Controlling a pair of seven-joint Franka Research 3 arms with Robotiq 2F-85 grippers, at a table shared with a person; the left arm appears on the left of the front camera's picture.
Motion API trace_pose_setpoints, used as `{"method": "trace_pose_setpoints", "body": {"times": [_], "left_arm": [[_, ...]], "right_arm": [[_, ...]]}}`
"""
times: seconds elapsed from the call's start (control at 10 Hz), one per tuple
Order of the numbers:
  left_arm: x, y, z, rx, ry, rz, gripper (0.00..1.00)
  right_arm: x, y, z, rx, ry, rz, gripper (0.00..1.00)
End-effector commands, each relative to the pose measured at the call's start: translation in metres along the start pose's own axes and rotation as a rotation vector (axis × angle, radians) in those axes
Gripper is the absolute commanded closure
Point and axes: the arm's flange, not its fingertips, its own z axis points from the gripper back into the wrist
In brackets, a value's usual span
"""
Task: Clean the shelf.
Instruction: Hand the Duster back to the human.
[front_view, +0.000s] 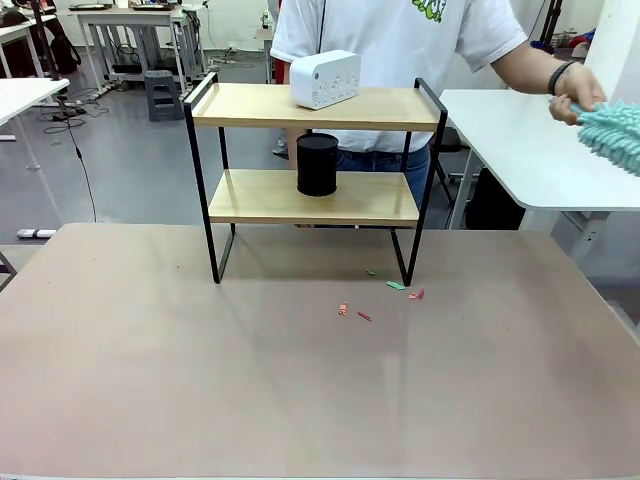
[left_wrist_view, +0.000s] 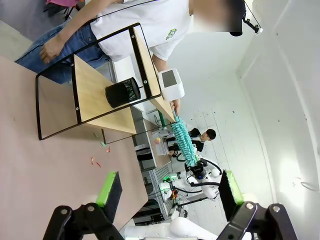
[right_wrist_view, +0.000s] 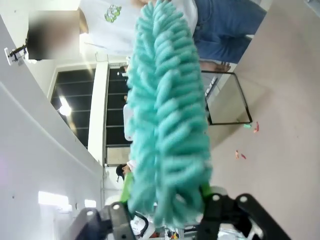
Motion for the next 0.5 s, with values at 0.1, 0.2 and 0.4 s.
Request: {"method": "trace_pose_setpoints", "body": {"times": [0.1, 0.2, 0.4], "left_arm": [[0.001, -0.003, 0.002, -0.004, 0.016, 0.003, 0.0], [0.001, -0.003, 0.002, -0.004, 0.016, 0.003, 0.0], [0.006, -0.009, 0.014, -0.078, -0.009, 0.048, 0.0]], "right_arm": [[-0.005, 0.009, -0.018, 0.003, 0.09, 0.056, 0.0], [-0.011, 0.015, -0.032, 0.018, 0.139, 0.081, 0.0], [-0.032, 0.025, -0.074, -0.002, 0.296, 0.135, 0.0]]}}
